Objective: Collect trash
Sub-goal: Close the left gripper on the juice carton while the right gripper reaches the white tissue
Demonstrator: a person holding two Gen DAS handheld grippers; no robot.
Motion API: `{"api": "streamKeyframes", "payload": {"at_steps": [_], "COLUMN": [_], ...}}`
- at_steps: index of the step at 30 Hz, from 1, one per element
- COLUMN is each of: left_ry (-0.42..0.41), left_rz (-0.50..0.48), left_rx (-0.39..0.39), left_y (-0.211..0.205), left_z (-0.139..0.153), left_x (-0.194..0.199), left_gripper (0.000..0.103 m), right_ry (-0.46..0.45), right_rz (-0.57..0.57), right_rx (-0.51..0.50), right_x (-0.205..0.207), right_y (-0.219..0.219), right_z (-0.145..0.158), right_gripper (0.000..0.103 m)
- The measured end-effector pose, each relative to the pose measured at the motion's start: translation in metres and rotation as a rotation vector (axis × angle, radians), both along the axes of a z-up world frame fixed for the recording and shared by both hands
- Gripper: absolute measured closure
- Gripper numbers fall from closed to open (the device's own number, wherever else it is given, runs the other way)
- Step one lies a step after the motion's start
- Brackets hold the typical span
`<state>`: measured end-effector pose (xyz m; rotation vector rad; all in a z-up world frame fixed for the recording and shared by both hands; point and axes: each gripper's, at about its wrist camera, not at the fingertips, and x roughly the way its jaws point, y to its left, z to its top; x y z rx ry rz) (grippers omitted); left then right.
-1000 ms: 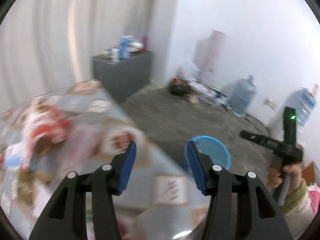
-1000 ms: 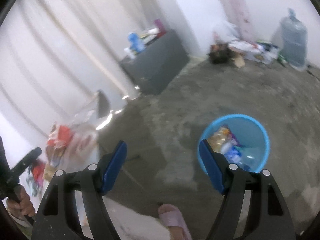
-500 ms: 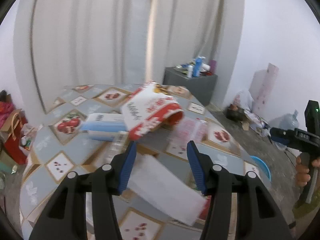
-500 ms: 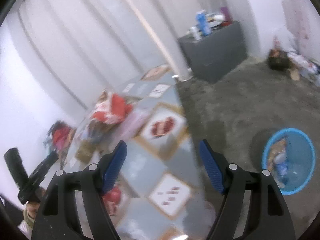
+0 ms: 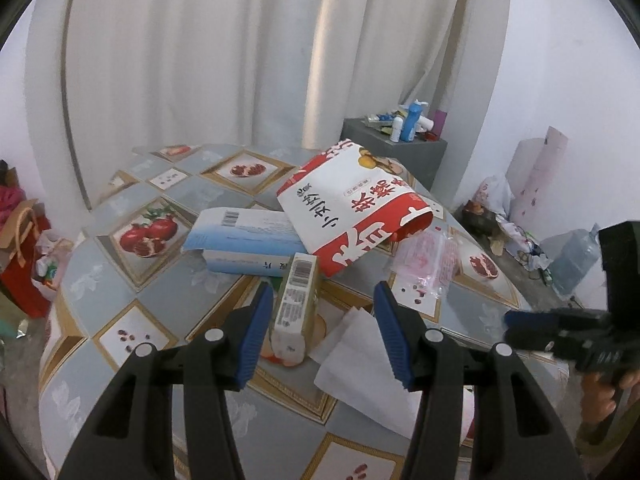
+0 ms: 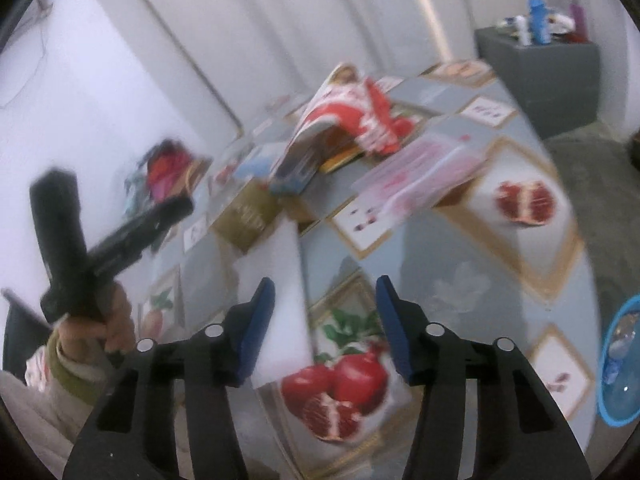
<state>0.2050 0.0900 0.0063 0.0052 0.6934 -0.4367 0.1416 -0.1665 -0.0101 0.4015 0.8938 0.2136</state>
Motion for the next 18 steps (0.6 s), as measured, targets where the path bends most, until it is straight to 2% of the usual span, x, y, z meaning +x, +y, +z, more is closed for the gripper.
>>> {"api": "streamKeyframes", "payload": {"at_steps": [4,7,10,11,12,14,15,18], "left_ry": [0.035,0.07,0.077,0.073,0.073,0.085,0.09,0.101], "left_rz": [-0.02,-0.029,-0.016,-0.011,-0.007,0.001,0.004,0.018], "left_rx": [0.017,0.024,0.046,0.055,0.056,0.039,0.032,0.031], "left_y": [-0.003,-0.005,-0.005,-0.004,-0.002,0.004,0.006,0.015], "left_z": [-0.009,-0.018,-0.025,-0.026,-0.027,-0.026,-0.025,-0.025], "left_x": [0.013,0.023,0.027,0.028,0.028,0.026,0.025,0.014], "left_gripper": [0.054,0.059,0.07,0.077,0.085,0.09,0.097,0.098], "right_ry": [0.034,0.051,0.069,0.072,0.071,0.065,0.063,0.057], "right_rz": [0.042,0.06,0.075,0.077,0.079,0.08,0.078,0.071], "right_rx": [0.013,0.014,0.001,-0.004,-0.001,0.004,0.002,0.0], "right_x": [0.021,0.034,0.045,0.047,0.047,0.046,0.044,0.037], "right_y": [0.016,0.025,0.035,0.037,0.038,0.038,0.037,0.034], "right_z": [-0.011,-0.018,-0.024,-0.025,-0.024,-0.022,-0.021,-0.017], "right_gripper": [0.062,0.064,0.068,0.068,0.069,0.069,0.069,0.069]}}
